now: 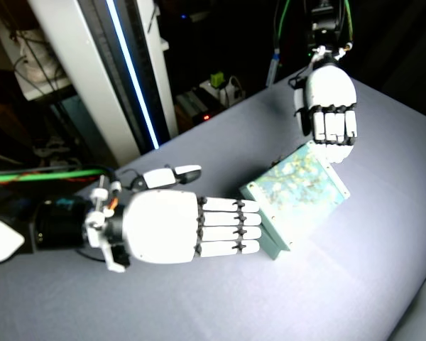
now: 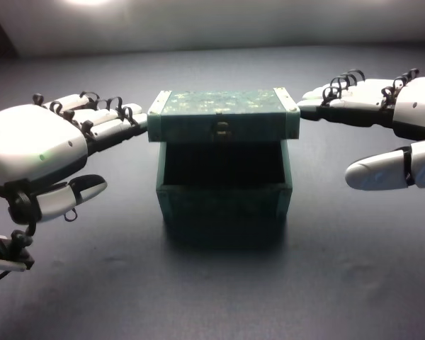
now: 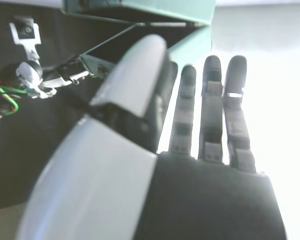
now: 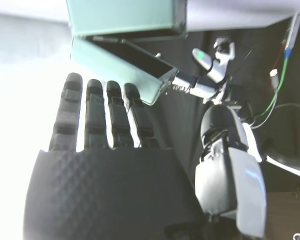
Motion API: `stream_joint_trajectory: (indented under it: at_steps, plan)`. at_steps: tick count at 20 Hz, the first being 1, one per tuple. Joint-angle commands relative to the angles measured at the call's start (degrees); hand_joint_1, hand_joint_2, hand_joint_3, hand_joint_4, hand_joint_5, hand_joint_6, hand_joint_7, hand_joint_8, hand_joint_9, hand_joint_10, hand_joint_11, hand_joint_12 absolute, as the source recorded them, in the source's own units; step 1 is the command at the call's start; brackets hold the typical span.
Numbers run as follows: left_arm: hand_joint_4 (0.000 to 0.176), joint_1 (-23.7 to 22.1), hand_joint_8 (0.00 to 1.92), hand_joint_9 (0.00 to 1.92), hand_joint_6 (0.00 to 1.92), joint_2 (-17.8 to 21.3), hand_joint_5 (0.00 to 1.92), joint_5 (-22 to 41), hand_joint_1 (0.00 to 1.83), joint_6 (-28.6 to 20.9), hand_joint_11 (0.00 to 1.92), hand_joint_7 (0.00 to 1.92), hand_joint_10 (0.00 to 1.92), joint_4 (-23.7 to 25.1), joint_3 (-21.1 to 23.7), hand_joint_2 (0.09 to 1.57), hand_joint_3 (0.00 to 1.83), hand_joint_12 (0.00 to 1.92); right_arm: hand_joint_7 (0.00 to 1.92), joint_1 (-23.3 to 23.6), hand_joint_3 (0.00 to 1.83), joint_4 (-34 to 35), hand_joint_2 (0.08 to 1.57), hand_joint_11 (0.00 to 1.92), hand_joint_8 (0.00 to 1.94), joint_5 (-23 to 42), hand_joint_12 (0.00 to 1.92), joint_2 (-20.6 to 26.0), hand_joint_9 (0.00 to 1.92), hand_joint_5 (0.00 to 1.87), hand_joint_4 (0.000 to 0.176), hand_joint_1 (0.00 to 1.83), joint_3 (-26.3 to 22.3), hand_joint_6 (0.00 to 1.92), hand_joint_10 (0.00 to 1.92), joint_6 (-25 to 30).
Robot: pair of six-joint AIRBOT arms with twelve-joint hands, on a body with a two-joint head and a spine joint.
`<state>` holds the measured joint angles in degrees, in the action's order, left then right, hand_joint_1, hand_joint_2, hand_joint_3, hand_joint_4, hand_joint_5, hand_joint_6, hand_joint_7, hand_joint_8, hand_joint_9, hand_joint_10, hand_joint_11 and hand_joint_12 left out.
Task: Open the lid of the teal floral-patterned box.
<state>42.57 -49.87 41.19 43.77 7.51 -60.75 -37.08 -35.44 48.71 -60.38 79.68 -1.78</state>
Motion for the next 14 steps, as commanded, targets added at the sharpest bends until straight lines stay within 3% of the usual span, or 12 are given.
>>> stream_joint_trajectory:
  at_steps: [1, 4, 5, 6, 7, 8, 9, 10, 11, 12, 13, 14]
  plan:
    - [0.0, -0.6, 0.01, 0.1, 0.01, -0.8, 0.09, 11.1, 0.52, 0.2, 0.0, 0.1, 0.0, 0.2, 0.3, 1.54, 0.01, 0.46, 0.06, 0.6, 0.02, 4.2, 1.26, 0.07, 0.02, 10.2, 0.03, -0.8, 0.05, 0.07, 0.0, 0.0, -0.6, 0.02, 0.01, -0.2]
    - [0.0, -1.0, 0.0, 0.09, 0.0, -1.9, 0.07, 12.5, 0.43, 1.9, 0.0, 0.06, 0.0, -1.8, 0.0, 1.56, 0.03, 0.54, 0.06, 0.0, 0.0, 8.2, 1.25, 0.09, 0.0, 11.6, 0.04, -1.6, 0.06, 0.08, 0.0, 0.0, -0.4, 0.0, 0.0, -2.4]
    - [0.0, -1.3, 0.0, 0.1, 0.0, -2.7, 0.06, 12.8, 0.54, 2.0, 0.0, 0.07, 0.0, -2.5, -0.5, 1.55, 0.04, 0.54, 0.06, -0.5, 0.0, 9.9, 1.24, 0.09, 0.0, 12.5, 0.04, -1.9, 0.06, 0.09, 0.0, 0.0, -0.1, 0.0, 0.0, -2.9]
    - [0.0, -1.5, 0.0, 0.08, 0.0, -3.4, 0.01, 13.0, 0.5, 2.1, 0.0, 0.04, 0.0, -3.0, -1.0, 1.57, 0.03, 0.45, 0.02, -0.8, 0.0, 11.2, 1.22, 0.05, 0.0, 13.1, 0.02, -2.3, 0.02, 0.05, 0.0, 0.0, 0.1, 0.0, 0.0, -3.3]
    - [0.0, -1.7, 0.01, 0.1, 0.01, -4.0, 0.03, 13.2, 0.31, 2.3, 0.0, 0.06, 0.01, -3.7, -1.4, 1.55, 0.02, 0.47, 0.02, -0.9, 0.0, 12.2, 1.22, 0.04, 0.0, 13.4, 0.02, -2.5, 0.01, 0.04, 0.0, 0.0, 0.2, 0.0, 0.0, -3.9]
    - [0.0, -1.9, 0.01, 0.1, 0.01, -4.4, 0.03, 13.5, 0.31, 2.8, 0.0, 0.06, 0.01, -4.4, -1.6, 1.55, 0.02, 0.47, 0.02, -0.9, 0.0, 13.1, 1.22, 0.04, 0.0, 13.4, 0.02, -2.6, 0.01, 0.04, 0.0, 0.0, 0.3, 0.0, 0.0, -4.7]
    - [0.0, -2.1, 0.01, 0.07, 0.0, -5.0, 0.04, 13.7, 0.18, 3.4, 0.0, 0.04, 0.01, -5.2, -1.9, 1.53, 0.01, 0.37, 0.02, -1.0, 0.0, 14.2, 1.2, 0.03, 0.0, 13.4, 0.01, -2.9, 0.01, 0.04, 0.0, 0.0, 0.6, 0.0, 0.0, -5.5]
    - [0.0, -2.4, 0.0, 0.06, 0.0, -5.5, 0.05, 13.8, 0.14, 3.7, 0.0, 0.04, 0.01, -5.7, -2.3, 1.51, 0.0, 0.31, 0.02, -1.1, 0.0, 15.2, 1.18, 0.01, 0.0, 13.4, 0.0, -3.3, 0.0, 0.05, 0.035, 0.0, 0.9, 0.01, 0.0, -6.0]
    - [0.002, -2.8, 0.0, 0.06, 0.0, -6.1, 0.06, 13.7, 0.0, 4.0, 0.0, 0.05, 0.0, -6.2, -2.8, 1.34, 0.0, 0.21, 0.04, -1.3, 0.0, 16.0, 1.19, 0.04, 0.01, 13.4, 0.01, -3.8, 0.02, 0.06, 0.016, 0.0, 1.3, 0.01, 0.01, -6.1]
    - [0.002, -3.2, 0.0, 0.06, 0.0, -6.7, 0.06, 13.6, 0.0, 4.1, 0.0, 0.05, 0.0, -6.7, -3.4, 1.34, 0.0, 0.21, 0.04, -1.4, 0.0, 16.7, 1.19, 0.04, 0.01, 13.4, 0.01, -4.2, 0.02, 0.06, 0.016, 0.0, 1.8, 0.01, 0.01, -6.1]
    - [0.0, -3.7, 0.0, 0.06, 0.01, -7.3, 0.08, 13.4, 0.07, 4.3, 0.0, 0.06, 0.0, -7.1, -4.0, 1.38, 0.01, 0.15, 0.02, -1.8, 0.0, 17.6, 1.19, 0.03, 0.0, 13.4, 0.01, -4.7, 0.0, 0.05, 0.003, 0.0, 2.5, 0.0, 0.0, -6.1]
    - [0.0, -4.2, 0.0, 0.07, 0.0, -7.9, 0.08, 13.0, 0.1, 4.4, 0.01, 0.07, 0.0, -7.4, -4.5, 1.48, 0.01, 0.13, 0.01, -2.2, 0.0, 18.4, 1.18, 0.0, 0.0, 13.4, 0.0, -5.1, 0.0, 0.05, 0.026, 0.0, 3.1, 0.0, 0.0, -6.1]
